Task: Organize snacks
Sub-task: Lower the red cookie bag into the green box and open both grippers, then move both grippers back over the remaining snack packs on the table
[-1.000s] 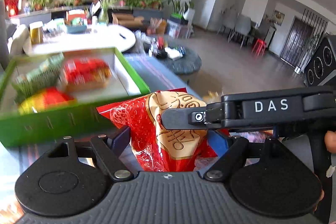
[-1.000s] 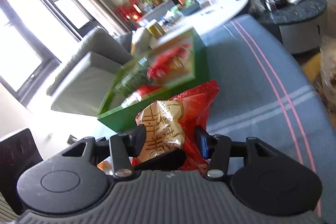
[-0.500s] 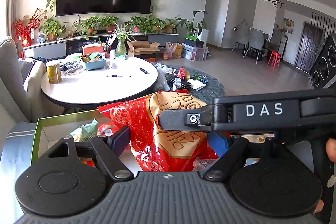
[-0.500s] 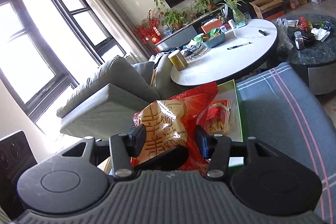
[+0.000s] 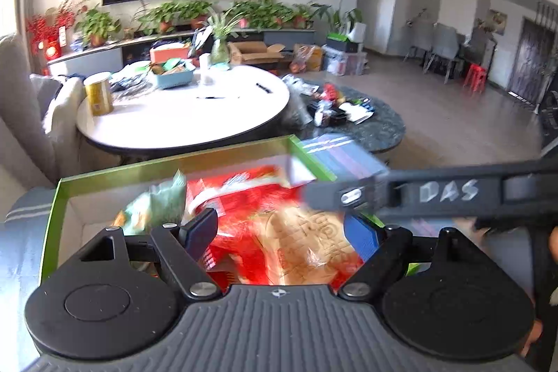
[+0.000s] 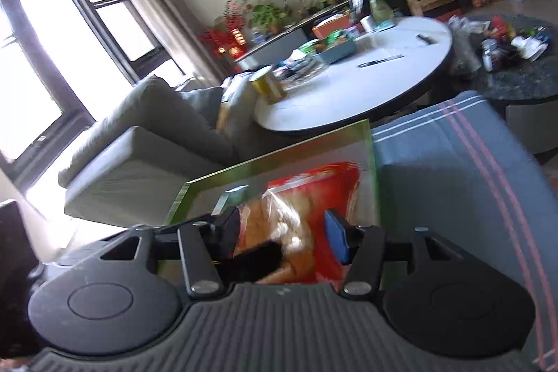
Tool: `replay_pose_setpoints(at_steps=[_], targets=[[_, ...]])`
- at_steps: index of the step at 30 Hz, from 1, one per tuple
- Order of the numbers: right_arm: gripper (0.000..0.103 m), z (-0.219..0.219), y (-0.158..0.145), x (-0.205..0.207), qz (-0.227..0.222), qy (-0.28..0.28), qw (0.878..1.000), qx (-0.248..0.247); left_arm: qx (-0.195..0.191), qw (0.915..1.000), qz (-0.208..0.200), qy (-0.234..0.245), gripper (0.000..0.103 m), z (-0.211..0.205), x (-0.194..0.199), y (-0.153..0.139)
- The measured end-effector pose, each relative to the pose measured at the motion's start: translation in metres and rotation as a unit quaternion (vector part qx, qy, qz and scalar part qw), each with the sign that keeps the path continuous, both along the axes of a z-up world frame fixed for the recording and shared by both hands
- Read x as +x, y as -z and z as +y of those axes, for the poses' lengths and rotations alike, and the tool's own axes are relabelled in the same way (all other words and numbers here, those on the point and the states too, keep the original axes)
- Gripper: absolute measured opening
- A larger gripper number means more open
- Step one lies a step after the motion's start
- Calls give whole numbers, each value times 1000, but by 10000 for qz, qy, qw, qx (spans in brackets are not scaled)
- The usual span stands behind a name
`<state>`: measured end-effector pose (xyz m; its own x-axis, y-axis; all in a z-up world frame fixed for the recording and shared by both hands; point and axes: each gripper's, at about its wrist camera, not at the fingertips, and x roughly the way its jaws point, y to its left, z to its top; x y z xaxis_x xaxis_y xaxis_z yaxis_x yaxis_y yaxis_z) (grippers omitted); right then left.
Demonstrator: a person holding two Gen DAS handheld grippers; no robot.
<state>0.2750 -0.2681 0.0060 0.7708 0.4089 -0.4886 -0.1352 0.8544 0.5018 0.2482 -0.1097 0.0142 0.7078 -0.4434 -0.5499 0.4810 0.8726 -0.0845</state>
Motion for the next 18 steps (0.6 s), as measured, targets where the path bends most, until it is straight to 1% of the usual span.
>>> replay_pose_setpoints(at_steps=[2, 4, 5, 10, 14, 18], targets=[[62, -9, 4, -5, -11, 85, 9999, 100, -6, 10000, 18, -14, 77, 6, -3, 4], [63, -17, 4, -13, -38, 44, 9995, 309, -44, 10000, -4, -76, 77, 15, -9, 5], [64, -18, 3, -17, -57, 38, 9994, 329, -77, 9999, -2, -128, 77, 19, -13, 5], [67, -12, -6, -38, -73, -71, 9998, 171, -365, 9986, 3, -383, 78, 46, -36, -1], [74, -2, -10, -53, -56, -189, 9998, 34, -373, 9976, -41, -582, 78, 63, -56, -5], [76, 9, -11, -72, -116, -252, 9993, -231, -437, 9961, -50, -763, 78, 81, -77, -7]])
